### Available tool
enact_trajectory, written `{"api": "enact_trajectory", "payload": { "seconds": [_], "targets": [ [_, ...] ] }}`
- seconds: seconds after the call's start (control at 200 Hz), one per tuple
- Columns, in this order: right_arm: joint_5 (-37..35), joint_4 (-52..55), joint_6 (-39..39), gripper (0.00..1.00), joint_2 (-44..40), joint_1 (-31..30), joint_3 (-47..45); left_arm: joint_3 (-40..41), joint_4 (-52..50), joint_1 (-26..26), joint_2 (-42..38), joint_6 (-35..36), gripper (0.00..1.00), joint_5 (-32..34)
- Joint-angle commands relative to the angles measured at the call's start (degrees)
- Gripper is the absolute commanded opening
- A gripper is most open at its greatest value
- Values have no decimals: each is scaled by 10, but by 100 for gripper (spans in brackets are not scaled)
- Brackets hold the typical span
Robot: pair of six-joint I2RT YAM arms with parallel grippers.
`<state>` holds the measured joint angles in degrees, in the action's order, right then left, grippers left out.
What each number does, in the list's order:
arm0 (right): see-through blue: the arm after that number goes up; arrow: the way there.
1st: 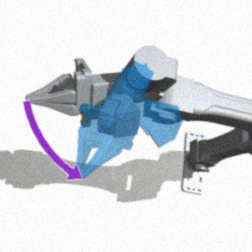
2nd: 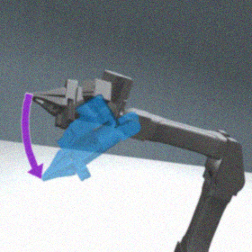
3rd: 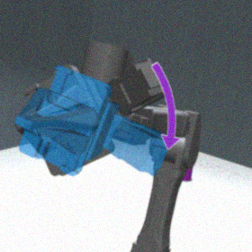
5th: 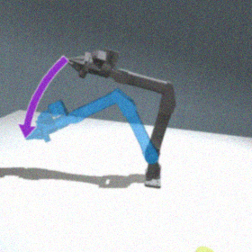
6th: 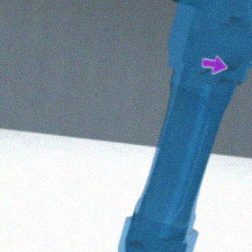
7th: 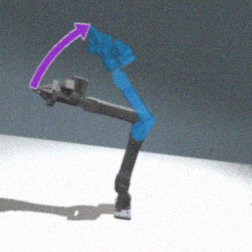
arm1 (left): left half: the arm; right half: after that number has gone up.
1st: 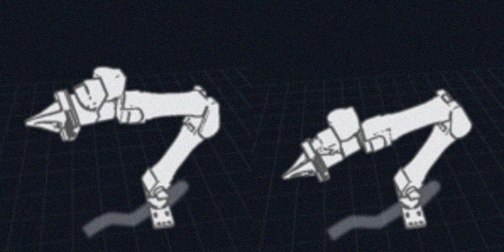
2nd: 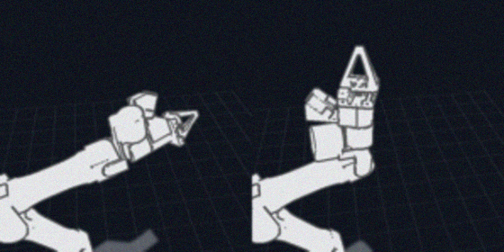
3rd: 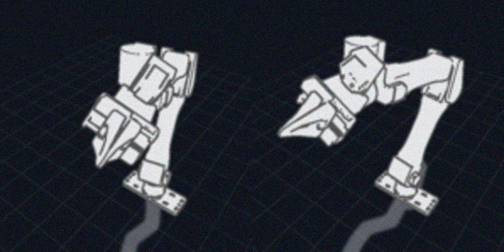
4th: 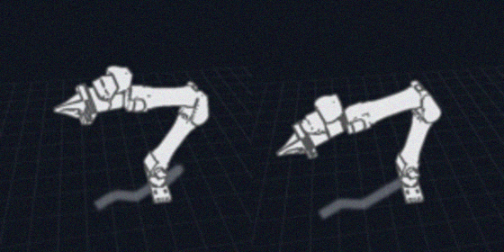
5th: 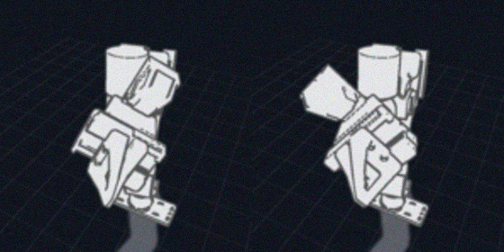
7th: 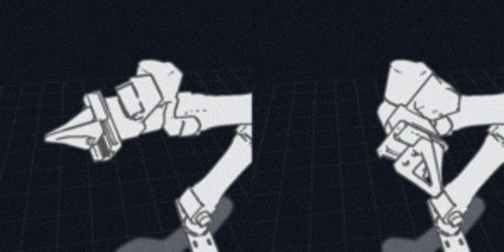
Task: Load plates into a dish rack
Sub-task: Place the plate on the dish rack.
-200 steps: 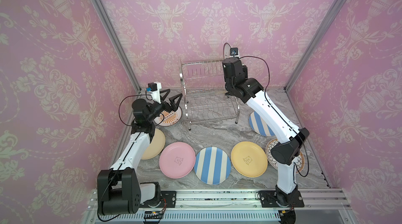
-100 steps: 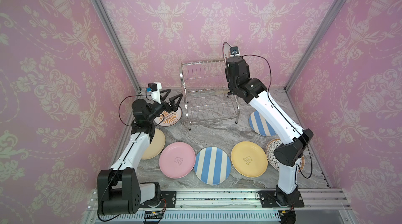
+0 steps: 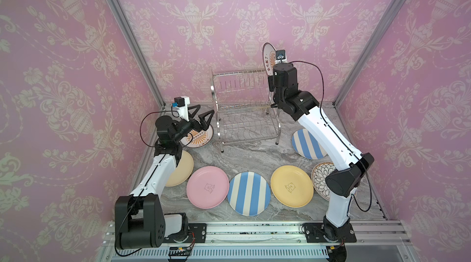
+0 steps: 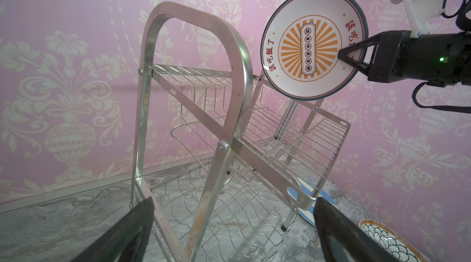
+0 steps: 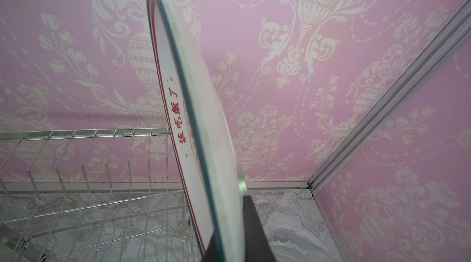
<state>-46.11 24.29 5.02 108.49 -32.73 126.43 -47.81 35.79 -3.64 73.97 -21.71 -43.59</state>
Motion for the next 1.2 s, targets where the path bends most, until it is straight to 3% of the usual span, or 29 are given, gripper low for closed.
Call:
{"api": "enact_trajectory", "payload": {
  "seconds": [0.0,0.51,0.866,1.196],
  "targets": [
    [17,-29,-2,0,-20,9,17,-9,4,-4,5,-9,99,-27],
    [65,-17,-51,0,-10,27,-3,-19,-12,-4,6,-9,99,-33],
    [-34,-1,-6,0,28,-9,49,-17,-5,-4,4,-11,99,-37],
    [-50,-29,-1,0,19,-8,11,-14,-6,-4,0,-9,99,-36]
  ]
}}
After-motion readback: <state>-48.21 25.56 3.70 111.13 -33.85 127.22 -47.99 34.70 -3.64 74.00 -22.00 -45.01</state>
